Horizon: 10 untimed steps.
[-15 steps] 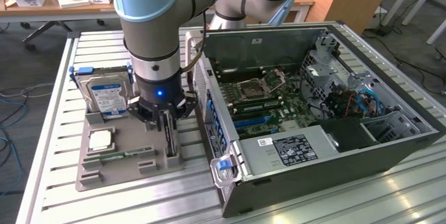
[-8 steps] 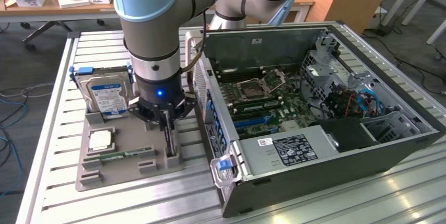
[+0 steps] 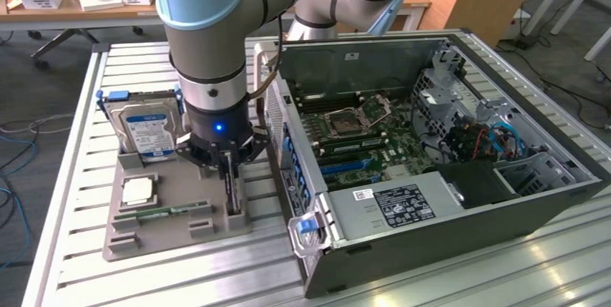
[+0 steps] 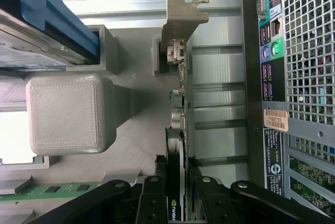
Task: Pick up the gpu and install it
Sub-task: 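Pick up the gpu and move the gpu toward the slot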
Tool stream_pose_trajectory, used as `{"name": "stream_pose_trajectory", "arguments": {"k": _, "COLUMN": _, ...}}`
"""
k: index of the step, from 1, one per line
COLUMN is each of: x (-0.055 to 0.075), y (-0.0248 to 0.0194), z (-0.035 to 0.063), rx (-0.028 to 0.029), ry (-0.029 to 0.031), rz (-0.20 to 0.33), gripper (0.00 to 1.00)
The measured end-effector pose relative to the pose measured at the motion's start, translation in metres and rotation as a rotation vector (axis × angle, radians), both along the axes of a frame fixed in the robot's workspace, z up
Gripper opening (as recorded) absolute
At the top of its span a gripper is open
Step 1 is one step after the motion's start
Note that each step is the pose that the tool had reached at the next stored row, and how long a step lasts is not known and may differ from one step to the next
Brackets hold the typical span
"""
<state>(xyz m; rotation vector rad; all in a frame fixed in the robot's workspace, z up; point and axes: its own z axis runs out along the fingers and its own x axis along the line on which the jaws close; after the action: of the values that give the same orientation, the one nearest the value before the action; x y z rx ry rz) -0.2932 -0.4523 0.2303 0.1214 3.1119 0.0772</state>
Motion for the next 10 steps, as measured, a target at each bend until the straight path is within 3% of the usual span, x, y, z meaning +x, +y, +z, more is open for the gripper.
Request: {"name": "stream_pose_trajectory", "arguments": {"k": 10, "x": 0.0000, "y": 0.0000, "z": 0.0000, "rx": -0.0001, "ry": 0.0000, "rz": 0.040, "gripper": 0.26}}
